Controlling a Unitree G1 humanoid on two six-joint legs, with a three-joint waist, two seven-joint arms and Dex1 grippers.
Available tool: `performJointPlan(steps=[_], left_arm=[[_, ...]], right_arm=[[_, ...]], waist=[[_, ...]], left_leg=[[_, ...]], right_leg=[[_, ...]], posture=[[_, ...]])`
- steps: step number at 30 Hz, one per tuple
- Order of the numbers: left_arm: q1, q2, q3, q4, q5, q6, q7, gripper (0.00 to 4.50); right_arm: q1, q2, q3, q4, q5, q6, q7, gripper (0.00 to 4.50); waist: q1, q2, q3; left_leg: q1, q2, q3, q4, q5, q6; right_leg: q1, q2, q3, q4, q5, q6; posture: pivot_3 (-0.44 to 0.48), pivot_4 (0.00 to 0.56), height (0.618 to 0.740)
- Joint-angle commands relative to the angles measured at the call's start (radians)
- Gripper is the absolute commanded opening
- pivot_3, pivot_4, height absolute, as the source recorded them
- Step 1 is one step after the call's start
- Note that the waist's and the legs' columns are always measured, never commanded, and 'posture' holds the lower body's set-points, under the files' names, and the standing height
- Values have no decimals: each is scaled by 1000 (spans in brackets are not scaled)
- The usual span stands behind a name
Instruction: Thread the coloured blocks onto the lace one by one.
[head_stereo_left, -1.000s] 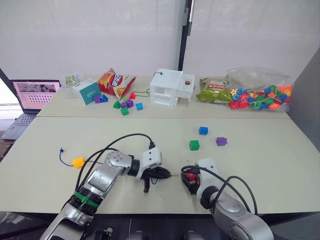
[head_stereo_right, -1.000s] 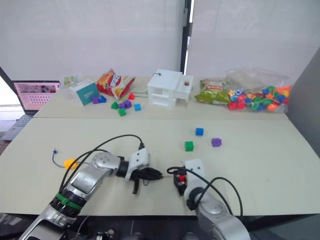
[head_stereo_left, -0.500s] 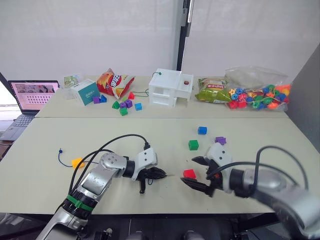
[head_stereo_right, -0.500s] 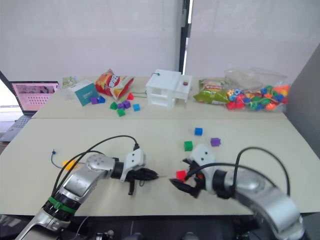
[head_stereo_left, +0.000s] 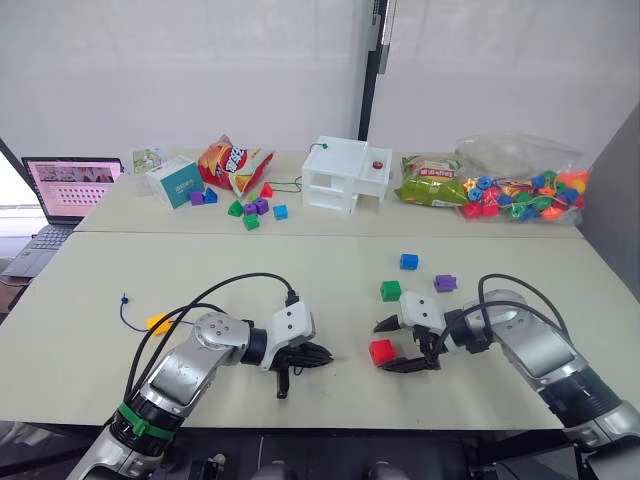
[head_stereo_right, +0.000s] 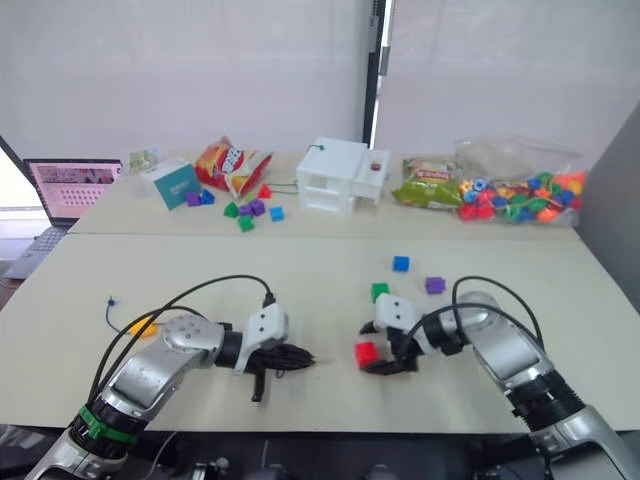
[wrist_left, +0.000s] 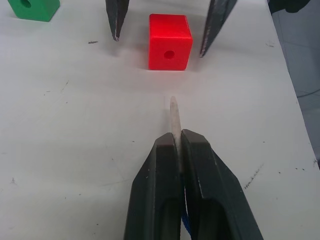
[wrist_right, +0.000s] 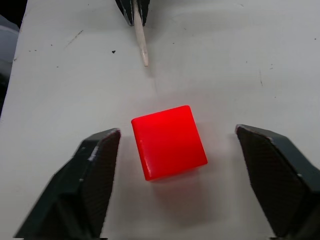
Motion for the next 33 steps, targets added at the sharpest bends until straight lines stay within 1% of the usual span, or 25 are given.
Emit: performJointPlan(steps=[1, 4, 5, 10, 17, 21, 29, 33], left_arm=[[-3, 2, 12, -37, -21, 5, 10, 0], [-15, -11, 1, -33, -14, 15, 23, 0], [-21, -15, -3, -31, -12, 20, 27, 0], [-79, -44, -32, -19, 5, 51, 53, 0], [-106, -38, -74, -25, 2, 68, 32, 0], [-112, -31, -86, -30, 4, 73, 27, 0], [-151, -62, -101, 5, 13, 73, 48, 0], [-152, -63, -104, 7, 16, 74, 44, 0]], right_arm=[[1, 10, -33, -11, 3, -26, 15, 2219], [35, 20, -44, -39, 8, -14, -3, 1256], [44, 22, -48, -46, 4, -10, -11, 1182], [85, 36, -62, -133, 0, 52, -65, 1182], [105, 41, -47, -183, -41, 92, -111, 1182], [106, 44, -49, -194, -48, 106, -116, 1182], [103, 45, -42, -223, -44, 134, -115, 1182], [103, 42, -43, -226, -48, 137, -114, 1182]], waist=[[2, 0, 0], [5, 0, 0], [7, 0, 0], [12, 0, 0], [11, 0, 0], [11, 0, 0], [11, 0, 0], [11, 0, 0]], left_leg=[[0, 0, 0, 0, 0, 0], [0, 0, -1, 0, 0, 0], [0, 0, -1, 0, 0, 0], [0, 0, -1, 0, 0, 0], [0, 0, -1, 0, 0, -1], [0, 0, -1, 0, 0, -1], [1, 0, -1, 0, 0, -1], [1, 0, -1, 0, 0, -1]], right_leg=[[0, 0, 0, 0, 0, 0], [0, 0, 0, 0, 0, 0], [0, 0, 0, 0, 0, 0], [0, 0, 0, 1, 0, 0], [-1, 0, 0, 1, 0, 0], [0, 1, 1, 1, 0, 0], [0, 1, 1, 1, 0, 0], [0, 1, 0, 1, 0, 0]], posture=[[0, 150, 740], [0, 150, 740], [0, 150, 740], [0, 150, 740], [0, 150, 740], [0, 150, 740], [0, 150, 740], [0, 150, 740]])
